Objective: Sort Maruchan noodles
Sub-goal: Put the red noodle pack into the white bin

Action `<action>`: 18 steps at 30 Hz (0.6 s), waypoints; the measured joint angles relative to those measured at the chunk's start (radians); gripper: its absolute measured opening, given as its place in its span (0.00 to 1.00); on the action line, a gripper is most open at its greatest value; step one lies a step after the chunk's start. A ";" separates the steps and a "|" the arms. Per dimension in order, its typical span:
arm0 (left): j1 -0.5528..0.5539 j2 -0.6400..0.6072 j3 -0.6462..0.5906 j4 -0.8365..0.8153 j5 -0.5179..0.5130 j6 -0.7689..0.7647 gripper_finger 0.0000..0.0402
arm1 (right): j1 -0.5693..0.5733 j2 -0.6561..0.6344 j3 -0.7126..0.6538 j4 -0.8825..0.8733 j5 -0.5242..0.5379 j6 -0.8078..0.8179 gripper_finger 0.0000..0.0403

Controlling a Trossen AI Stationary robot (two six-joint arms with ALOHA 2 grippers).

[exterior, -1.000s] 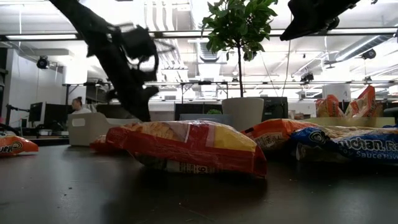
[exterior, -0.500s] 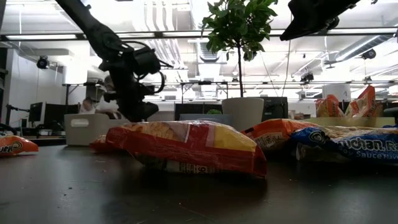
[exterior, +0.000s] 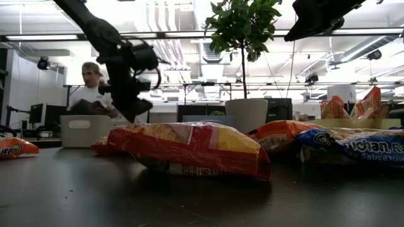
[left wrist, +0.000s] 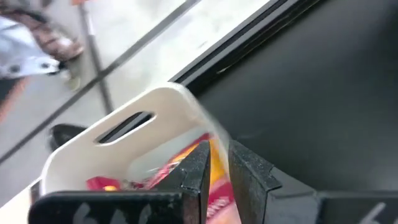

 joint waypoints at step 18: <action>-0.422 -0.226 -0.095 -0.039 0.698 -0.560 0.10 | 0.000 0.000 -0.001 0.000 -0.031 0.001 0.25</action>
